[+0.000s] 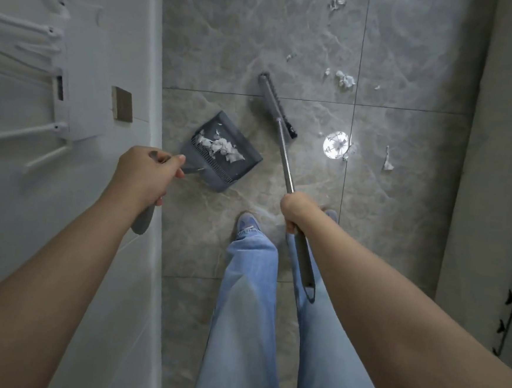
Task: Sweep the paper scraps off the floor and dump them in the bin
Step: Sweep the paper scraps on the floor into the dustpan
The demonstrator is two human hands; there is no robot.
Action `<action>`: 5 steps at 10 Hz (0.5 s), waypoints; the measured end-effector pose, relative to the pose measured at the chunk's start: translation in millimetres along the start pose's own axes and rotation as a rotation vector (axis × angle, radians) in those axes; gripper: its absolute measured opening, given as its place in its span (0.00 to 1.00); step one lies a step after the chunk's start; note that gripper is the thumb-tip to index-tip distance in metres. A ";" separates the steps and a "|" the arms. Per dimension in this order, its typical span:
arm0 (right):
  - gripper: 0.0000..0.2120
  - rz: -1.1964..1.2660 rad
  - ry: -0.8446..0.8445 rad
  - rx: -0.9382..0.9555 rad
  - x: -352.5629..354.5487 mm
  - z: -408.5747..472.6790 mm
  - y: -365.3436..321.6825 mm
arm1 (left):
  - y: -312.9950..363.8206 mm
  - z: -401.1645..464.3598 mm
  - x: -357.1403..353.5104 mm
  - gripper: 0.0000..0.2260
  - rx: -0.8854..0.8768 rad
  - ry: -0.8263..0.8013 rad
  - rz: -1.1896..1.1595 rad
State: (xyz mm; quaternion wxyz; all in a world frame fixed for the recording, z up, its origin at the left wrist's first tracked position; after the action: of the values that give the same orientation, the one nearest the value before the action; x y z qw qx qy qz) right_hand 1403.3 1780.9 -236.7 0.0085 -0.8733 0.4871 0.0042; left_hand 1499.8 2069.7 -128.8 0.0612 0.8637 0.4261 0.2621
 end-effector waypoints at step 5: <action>0.18 0.165 0.220 -0.040 111.7 -35.8 140.6 | 103.3 -23.7 -93.4 0.13 -0.113 -0.170 0.062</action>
State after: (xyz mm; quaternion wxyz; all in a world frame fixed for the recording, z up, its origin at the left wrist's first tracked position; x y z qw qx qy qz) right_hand 1342.3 1611.4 -204.2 -0.0627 -0.8254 0.5552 -0.0813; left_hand 1514.0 1930.2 -112.0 0.1375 0.8908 0.3771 0.2133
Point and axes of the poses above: each hand's wrist, its own z-axis towards the middle knuckle, its own x-axis out of the back of the hand, y = z × x, the point moved 10 cm from there along z, towards the middle knuckle, and after that the axes turned 14 degrees about -y, right-handed, at the moved point
